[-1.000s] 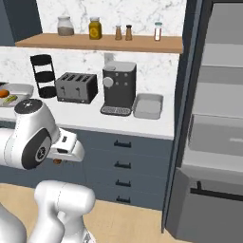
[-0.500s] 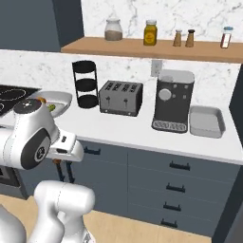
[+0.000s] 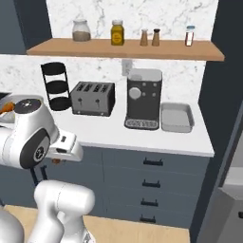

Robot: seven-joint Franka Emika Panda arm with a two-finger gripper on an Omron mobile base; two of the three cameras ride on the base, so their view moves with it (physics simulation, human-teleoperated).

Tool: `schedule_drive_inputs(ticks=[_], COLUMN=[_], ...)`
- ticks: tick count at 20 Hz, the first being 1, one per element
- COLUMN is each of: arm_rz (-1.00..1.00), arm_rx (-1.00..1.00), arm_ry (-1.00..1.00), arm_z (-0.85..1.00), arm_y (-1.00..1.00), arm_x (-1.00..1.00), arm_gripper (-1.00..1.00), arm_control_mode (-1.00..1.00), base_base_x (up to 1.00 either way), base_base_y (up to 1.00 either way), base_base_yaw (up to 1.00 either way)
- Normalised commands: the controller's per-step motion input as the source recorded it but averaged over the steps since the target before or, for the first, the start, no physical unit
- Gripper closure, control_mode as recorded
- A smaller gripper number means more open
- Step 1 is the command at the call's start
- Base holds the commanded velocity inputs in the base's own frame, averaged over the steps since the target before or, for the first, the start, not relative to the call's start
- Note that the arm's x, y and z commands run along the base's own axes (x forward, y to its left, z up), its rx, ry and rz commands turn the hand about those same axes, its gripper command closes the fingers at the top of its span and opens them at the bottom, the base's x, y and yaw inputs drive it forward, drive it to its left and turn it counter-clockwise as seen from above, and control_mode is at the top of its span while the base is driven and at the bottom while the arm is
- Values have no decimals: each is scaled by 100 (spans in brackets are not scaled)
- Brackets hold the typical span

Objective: Place one cucumber and one chicken drumstick in each tupperware on the nearby counter, to pack two identical lunches.

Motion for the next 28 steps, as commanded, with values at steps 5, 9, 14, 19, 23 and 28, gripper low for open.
schedule_drive_inputs(ticks=[5,9,14,19,23,28], arm_rz=[0,0,0,0,0,0], arm_rx=[0,0,0,0,0,0], arm_ry=[0,0,0,0,0,0], arm_z=[0,0,0,0,0,0], arm_y=[0,0,0,0,0,0], arm_x=[0,0,0,0,0,0], arm_gripper=[100,100,100,100,100,100], arm_control_mode=[100,100,100,100,100,100], base_base_x=[45,40,48,75,70,31], base_base_y=[-19,0,0,0,-6,-35], base_base_yaw=[-43,-46,-21,-1,6,12])
